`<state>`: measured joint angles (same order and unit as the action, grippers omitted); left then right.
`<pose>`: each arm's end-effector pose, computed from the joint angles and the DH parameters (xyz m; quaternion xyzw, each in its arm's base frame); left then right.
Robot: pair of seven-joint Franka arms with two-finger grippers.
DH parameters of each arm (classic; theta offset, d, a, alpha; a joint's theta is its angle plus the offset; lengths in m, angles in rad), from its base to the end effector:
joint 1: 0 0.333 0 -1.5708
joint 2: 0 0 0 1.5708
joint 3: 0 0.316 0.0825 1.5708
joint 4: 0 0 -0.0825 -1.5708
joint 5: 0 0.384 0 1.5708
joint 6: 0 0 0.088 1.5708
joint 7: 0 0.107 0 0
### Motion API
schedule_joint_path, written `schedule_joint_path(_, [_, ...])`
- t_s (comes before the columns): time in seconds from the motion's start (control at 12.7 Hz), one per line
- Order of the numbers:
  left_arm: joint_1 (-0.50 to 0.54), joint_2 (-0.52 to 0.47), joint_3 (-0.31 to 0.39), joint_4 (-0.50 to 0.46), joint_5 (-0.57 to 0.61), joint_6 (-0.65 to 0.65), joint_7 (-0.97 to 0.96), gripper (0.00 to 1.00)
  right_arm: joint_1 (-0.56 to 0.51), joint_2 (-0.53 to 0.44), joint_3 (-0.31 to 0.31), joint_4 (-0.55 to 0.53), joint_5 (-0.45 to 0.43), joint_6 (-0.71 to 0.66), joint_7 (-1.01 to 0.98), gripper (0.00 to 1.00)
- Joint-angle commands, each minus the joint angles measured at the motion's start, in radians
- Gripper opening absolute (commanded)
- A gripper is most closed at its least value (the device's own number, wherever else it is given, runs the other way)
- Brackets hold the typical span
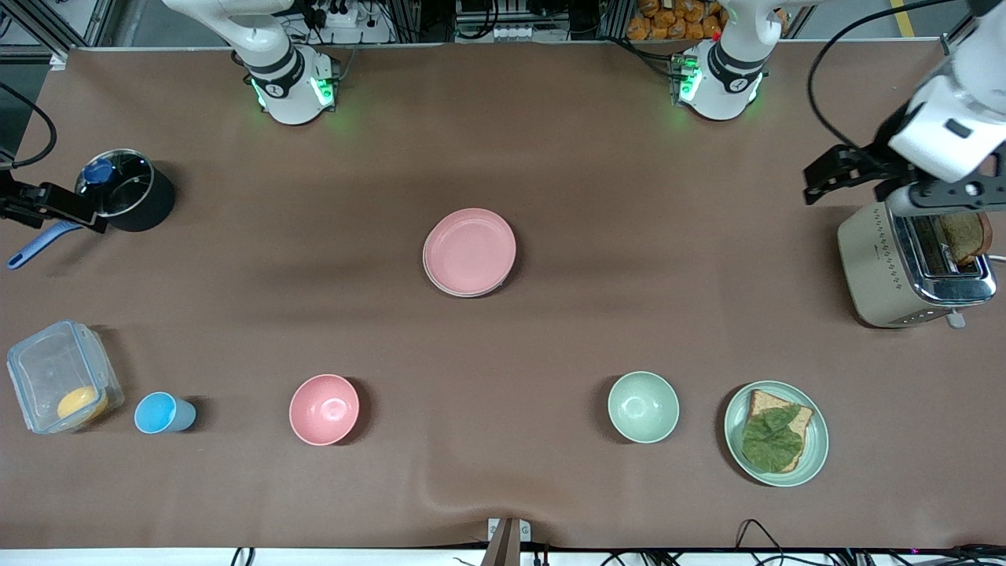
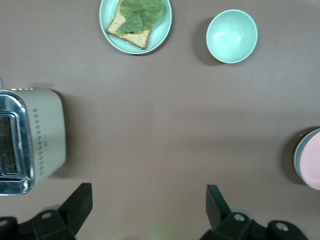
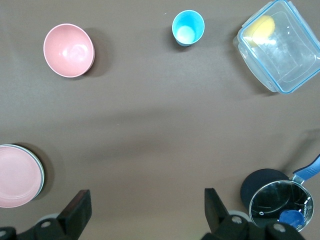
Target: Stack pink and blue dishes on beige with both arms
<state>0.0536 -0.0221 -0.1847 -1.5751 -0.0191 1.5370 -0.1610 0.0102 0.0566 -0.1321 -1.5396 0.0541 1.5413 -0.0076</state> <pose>0.5393 -0.0744 0.6315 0.9998 0.0147 -0.0092 0.0062 0.5648 -0.0611 0.6053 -0.9977 0.0570 0.0256 0.0250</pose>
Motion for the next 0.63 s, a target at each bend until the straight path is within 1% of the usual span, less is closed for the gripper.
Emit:
schedule_joint_path(0.0, [-0.003, -0.029, 0.027, -0.025, 0.015, -0.024, 0.046, 1.00, -0.019, -0.023, 0.019, -0.016, -0.017, -0.006, -0.006, 1.00])
schedule_joint_path(0.55, [-0.008, -0.025, 0.030, -0.005, 0.016, -0.031, 0.038, 1.00, -0.019, -0.023, 0.019, -0.016, -0.017, -0.006, -0.006, 1.00])
